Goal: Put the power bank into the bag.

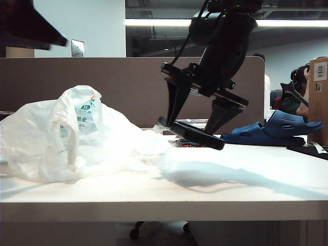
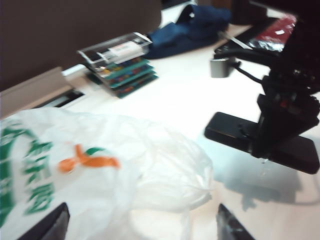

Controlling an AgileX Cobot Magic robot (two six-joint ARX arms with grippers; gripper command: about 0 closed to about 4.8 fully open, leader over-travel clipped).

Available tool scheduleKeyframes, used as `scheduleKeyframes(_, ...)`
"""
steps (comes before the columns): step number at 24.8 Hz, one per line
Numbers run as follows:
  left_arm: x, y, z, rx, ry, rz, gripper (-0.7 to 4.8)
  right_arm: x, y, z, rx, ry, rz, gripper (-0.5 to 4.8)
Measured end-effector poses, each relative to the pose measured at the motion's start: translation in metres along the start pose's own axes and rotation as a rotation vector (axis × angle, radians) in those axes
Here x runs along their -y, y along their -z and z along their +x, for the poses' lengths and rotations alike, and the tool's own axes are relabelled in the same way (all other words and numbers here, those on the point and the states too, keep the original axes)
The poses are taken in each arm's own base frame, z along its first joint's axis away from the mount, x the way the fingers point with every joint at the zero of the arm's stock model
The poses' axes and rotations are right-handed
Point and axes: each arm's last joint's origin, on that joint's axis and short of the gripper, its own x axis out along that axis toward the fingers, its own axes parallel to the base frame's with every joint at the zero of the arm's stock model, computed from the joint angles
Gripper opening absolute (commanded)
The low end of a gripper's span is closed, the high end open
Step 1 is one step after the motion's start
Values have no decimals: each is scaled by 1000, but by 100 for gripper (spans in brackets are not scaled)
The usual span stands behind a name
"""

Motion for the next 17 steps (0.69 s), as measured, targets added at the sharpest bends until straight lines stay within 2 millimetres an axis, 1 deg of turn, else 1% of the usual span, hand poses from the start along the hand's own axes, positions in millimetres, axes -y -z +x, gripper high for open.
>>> scheduleKeyframes(1, 0, -2, 10, -14, 17, 29, 373, -4, 0, 1, 4, -2, -12, 260)
scheduleKeyframes(4, -2, 0, 22, -45, 18, 66, 373, -10, 1, 3, 5, -10, -28, 260)
scheduleKeyframes(8, -6, 8, 40, -104, 13, 56, 373, -19, 2, 5, 8, -23, -53, 260)
scheduleKeyframes(13, -12, 20, 54, -137, -3, 44, 373, -28, 4, 8, 10, -32, -78, 260)
scheduleKeyframes(17, -17, 21, 60, -143, -62, 61, 373, -35, 6, 9, 6, -35, -95, 260)
